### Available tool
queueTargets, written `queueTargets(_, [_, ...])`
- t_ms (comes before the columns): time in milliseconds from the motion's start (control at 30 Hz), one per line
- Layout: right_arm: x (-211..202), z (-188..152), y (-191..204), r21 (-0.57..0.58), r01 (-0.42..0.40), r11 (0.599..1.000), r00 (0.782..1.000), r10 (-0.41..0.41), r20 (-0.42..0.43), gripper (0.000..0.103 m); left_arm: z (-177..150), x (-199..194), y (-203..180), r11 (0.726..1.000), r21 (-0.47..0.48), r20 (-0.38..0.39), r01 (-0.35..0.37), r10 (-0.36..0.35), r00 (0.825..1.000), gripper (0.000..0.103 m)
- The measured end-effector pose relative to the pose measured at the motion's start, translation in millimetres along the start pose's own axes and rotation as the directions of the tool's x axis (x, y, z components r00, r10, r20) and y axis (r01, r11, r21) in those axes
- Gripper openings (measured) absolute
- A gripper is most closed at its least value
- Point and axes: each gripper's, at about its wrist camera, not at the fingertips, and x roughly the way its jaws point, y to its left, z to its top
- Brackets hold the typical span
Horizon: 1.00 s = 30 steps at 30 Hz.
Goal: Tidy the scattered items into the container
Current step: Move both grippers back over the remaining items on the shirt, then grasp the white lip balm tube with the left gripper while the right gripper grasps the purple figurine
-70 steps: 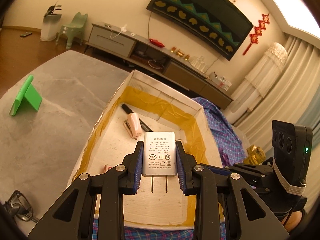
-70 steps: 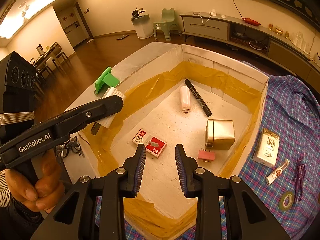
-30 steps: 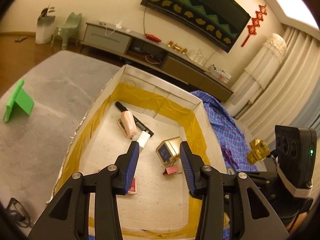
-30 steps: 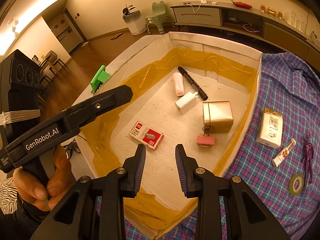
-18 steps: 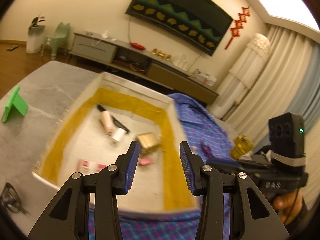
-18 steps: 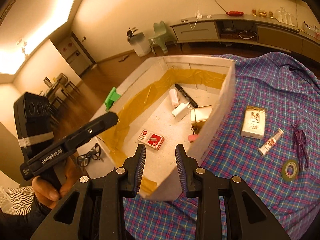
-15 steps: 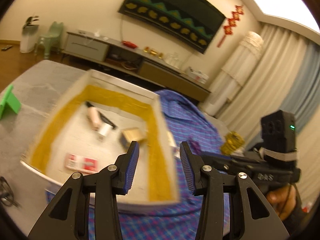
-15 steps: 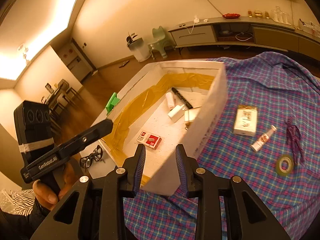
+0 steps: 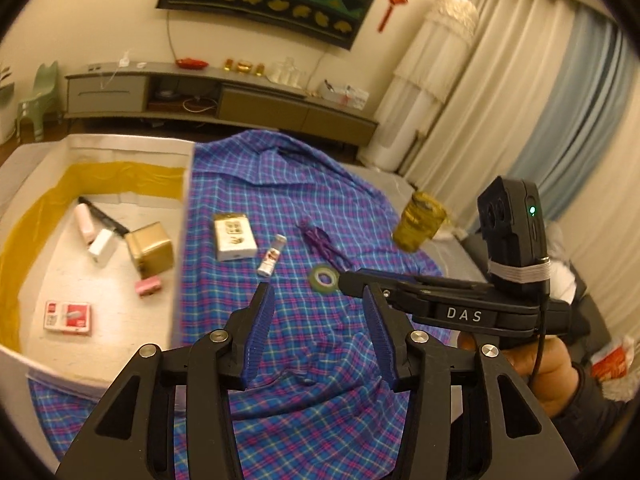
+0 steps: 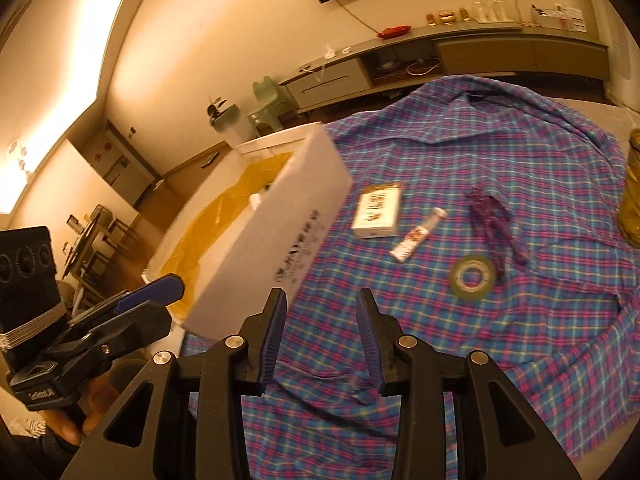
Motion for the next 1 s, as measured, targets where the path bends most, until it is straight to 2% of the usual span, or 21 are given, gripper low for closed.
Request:
queueTargets(200, [8,16,-42,-0.018,0.105,0.994,0.994,-0.105,0.003,0.043,7,38,-13,1.000,0.015,-0.042,-0.019,0.020,0.999,0.050])
queueTargets(233, [12,20,-48,-0.028,0.130,0.991,0.992,-0.130,0.002,0.045,10,47,-14,1.000,0.010,-0.050,-0.019,0.020,0.999,0.050])
queueTargets(367, [35,37,-74,-0.065,0.211,0.975,0.977,-0.213,-0.019,0.046,15,75,-16,1.000,-0.006,-0.088,-0.016,0.015,0.996,0.050])
queueTargets(533, [70,52,-94,-0.111,0.252,0.961,0.964,-0.259,-0.058,0.046,18,115,-18,0.999,0.027,-0.128,-0.046,0.049,0.991,0.050])
queueTargets(733, [106,54,-104,-0.196,0.279,0.940,0.949,-0.301,-0.096,0.046,21,162,-8,0.991,0.079,-0.168,-0.108,0.120,0.978,0.050])
queueTargets(833, [121,52,-114,-0.211,0.294,0.932,0.939,-0.323,-0.116,0.045,23,183,1,0.990,0.085,-0.186,-0.114,0.128,0.974,0.050])
queueTargets(867, [121,52,-114,-0.221,0.301,0.928,0.941,-0.327,-0.091,0.045,24,189,3,0.990,0.084,-0.190,-0.117,0.131,0.973,0.050])
queueTargets(933, [123,52,-113,-0.250,0.333,0.909,0.927,-0.364,-0.090,0.037,24,202,8,0.990,0.081,-0.198,-0.117,0.131,0.971,0.050])
queueTargets(1000, [123,55,-116,-0.231,0.332,0.915,0.928,-0.361,-0.097,0.036,24,213,12,0.989,0.080,-0.210,-0.122,0.137,0.968,0.050])
